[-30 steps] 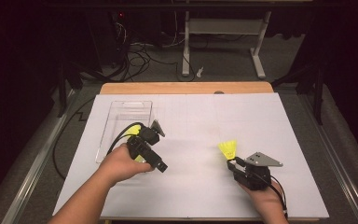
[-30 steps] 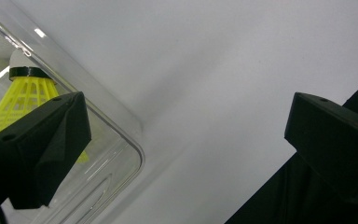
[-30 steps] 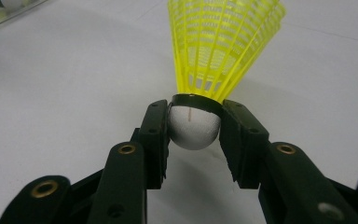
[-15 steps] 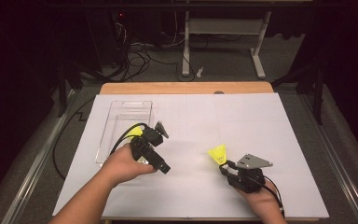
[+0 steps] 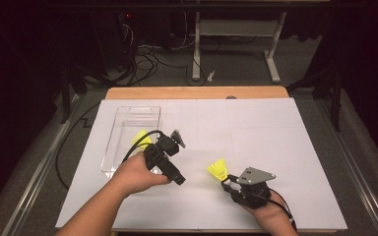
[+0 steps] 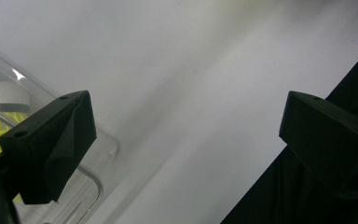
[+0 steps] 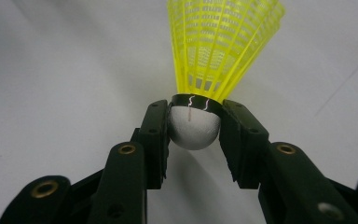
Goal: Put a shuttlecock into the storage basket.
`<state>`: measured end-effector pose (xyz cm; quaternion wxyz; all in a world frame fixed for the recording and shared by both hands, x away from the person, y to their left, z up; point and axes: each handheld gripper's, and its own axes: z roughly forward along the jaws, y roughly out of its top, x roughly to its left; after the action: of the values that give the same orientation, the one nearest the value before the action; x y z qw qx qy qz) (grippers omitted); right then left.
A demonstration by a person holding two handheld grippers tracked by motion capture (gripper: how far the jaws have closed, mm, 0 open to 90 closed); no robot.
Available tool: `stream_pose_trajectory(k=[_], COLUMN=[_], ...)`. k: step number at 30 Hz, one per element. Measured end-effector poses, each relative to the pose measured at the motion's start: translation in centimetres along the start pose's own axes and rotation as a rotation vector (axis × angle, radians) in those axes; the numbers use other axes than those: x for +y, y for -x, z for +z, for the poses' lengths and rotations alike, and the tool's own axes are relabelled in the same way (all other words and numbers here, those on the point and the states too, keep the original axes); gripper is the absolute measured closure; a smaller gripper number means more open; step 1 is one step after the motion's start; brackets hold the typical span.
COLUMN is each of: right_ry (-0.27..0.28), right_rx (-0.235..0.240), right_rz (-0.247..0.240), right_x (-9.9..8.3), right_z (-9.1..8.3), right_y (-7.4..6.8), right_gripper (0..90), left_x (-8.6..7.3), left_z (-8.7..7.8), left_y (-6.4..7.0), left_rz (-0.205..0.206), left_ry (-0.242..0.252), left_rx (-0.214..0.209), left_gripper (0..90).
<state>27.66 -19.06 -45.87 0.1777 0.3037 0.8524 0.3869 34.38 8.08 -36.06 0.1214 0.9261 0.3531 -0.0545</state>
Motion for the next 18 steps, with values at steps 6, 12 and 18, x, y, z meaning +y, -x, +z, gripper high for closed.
stream_pose_trajectory(k=[6, 12, 18], right_ry=[-0.010, -0.018, -0.024], right_rx=[0.013, 0.032, 0.054], right_rz=[-0.058, -0.094, -0.114], right_x=[0.5, 0.9, 1.2], right_z=[0.4, 0.7, 1.1], right_y=[-1.5, -2.6, -3.7], right_gripper=[64.5, 64.5, 64.5], left_x=[0.6, 1.2, 1.6], left_z=[0.2, 0.6, 0.9], left_y=[0.4, 0.8, 1.1], left_rz=[0.017, 0.024, 0.034], left_ry=[-0.008, -0.007, -0.010], left_rx=[-0.001, -0.009, -0.019], left_gripper=[5.6, 7.0, 10.1])
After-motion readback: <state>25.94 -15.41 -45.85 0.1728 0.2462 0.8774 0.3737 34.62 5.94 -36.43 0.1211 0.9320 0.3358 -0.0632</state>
